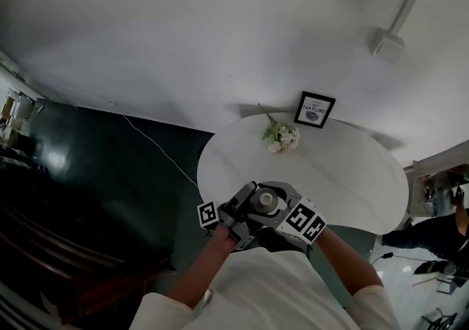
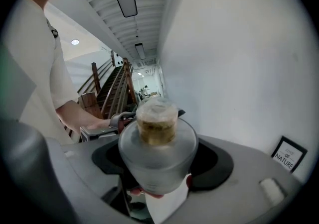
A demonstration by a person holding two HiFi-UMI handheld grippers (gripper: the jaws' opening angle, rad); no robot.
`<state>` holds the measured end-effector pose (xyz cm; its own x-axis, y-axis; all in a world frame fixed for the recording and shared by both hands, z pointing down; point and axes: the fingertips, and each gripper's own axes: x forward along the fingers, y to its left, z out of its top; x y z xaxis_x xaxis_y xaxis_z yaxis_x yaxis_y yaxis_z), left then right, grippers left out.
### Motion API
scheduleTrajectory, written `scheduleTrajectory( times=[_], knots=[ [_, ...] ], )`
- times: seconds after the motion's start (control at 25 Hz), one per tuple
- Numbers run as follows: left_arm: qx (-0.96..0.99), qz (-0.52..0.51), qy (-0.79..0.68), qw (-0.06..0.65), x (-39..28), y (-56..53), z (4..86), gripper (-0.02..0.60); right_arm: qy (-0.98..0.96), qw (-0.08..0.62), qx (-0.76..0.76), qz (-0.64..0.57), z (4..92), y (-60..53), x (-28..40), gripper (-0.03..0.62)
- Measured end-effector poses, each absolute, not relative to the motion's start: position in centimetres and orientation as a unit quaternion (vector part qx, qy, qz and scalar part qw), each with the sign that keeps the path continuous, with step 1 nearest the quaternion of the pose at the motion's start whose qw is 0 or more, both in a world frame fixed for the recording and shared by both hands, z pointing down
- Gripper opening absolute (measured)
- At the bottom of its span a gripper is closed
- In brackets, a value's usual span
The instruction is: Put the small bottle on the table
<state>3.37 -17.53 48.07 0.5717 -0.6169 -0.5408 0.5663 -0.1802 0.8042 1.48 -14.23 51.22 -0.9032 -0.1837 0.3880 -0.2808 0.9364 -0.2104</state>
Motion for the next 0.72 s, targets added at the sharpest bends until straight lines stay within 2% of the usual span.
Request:
scheduleTrajectory(
  times=[0.04,0.12,0.72],
  knots=[
    [0.584,-0.430,-0.094,0.682,3.8,-18.7,51.3,0.328,-0.967,0.185,0.113,0.135,51.7,-14.7,1.5,0.350],
    [0.561,-0.405,-0.154,0.705,4.0,-20.0,54.1,0.328,-0.967,0.187,0.099,0.140,52.5,-15.6,1.7,0.350],
    [0.534,-0.448,-0.214,0.685,1.8,-23.2,57.8,0.330,-0.964,0.195,0.061,0.172,57.0,-23.1,2.1,0.350]
  ],
)
